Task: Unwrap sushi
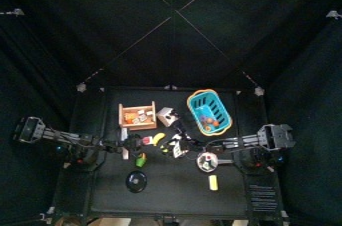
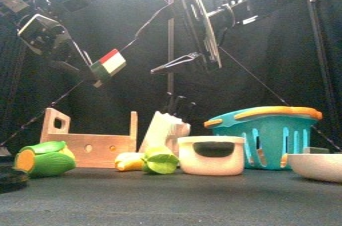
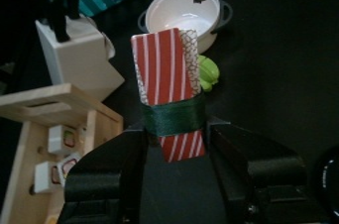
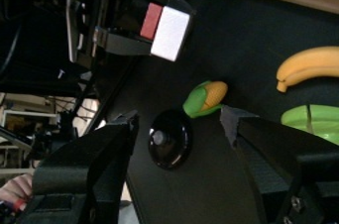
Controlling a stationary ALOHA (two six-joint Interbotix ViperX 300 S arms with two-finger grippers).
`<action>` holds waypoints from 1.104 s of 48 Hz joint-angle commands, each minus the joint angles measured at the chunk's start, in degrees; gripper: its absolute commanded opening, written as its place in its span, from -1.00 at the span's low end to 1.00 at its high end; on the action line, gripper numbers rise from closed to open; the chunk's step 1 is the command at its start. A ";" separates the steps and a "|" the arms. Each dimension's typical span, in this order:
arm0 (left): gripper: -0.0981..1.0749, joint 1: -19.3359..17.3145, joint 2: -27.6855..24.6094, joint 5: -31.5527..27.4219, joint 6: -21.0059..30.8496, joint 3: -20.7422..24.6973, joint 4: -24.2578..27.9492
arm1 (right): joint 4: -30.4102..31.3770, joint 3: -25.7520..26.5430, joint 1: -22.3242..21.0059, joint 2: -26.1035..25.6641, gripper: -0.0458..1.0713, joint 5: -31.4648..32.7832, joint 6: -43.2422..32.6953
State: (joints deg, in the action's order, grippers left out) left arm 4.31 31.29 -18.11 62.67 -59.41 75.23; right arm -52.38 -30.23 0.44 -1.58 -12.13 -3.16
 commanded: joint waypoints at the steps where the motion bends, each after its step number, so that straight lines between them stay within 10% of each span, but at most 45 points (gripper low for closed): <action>1: 0.36 -0.53 -0.26 0.18 0.18 2.11 2.64 | -0.62 1.49 -0.62 -1.93 0.91 -1.41 0.09; 53: 0.35 -0.62 -13.18 1.05 0.53 10.90 5.80 | 0.09 5.45 -3.16 5.54 0.92 -3.25 0.26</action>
State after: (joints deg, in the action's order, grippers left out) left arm 3.78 18.37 -16.96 63.11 -50.27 80.77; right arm -52.73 -26.54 -2.37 4.66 -14.94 -3.08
